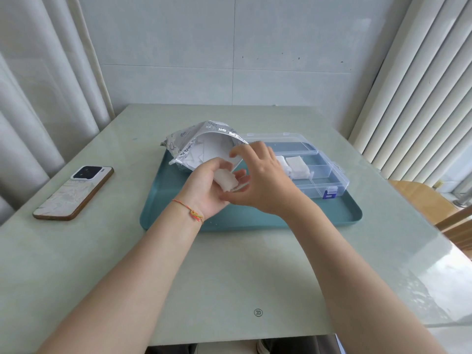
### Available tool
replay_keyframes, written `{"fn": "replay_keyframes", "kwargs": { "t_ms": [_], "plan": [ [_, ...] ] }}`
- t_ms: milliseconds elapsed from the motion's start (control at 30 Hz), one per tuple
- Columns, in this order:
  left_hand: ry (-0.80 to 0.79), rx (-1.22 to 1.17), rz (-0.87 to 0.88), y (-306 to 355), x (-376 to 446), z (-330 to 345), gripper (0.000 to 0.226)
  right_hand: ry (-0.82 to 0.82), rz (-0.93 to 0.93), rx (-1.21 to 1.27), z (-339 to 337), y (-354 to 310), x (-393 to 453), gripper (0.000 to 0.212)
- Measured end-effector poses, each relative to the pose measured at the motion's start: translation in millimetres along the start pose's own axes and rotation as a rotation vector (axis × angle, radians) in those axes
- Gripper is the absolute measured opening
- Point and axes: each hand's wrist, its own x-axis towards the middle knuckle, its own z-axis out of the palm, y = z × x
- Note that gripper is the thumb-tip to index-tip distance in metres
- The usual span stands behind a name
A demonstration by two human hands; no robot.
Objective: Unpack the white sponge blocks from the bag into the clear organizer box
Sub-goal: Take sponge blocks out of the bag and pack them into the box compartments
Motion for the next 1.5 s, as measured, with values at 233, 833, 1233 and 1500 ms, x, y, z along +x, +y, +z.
{"fn": "replay_keyframes", "kwargs": {
  "t_ms": [233,833,1233,1500],
  "plan": [
    [-0.170,0.309,-0.003,-2.6,-4.7,0.7,0.010,-0.161,-0.011,-0.016,-4.1,-0.6,-1.8,0.087],
    [-0.063,0.346,0.065,-7.3,1.9,-1.3,0.013,-0.127,0.013,-0.055,-7.2,-2.5,-1.5,0.094],
    [-0.009,0.392,0.099,-6.6,4.8,-2.7,0.034,-0.130,0.021,0.081,-9.0,-0.3,-2.2,0.080],
    [-0.093,0.514,0.184,-7.6,1.3,1.6,0.030,-0.223,-0.025,0.238,-8.8,-2.1,-3.7,0.060]
  ]
}}
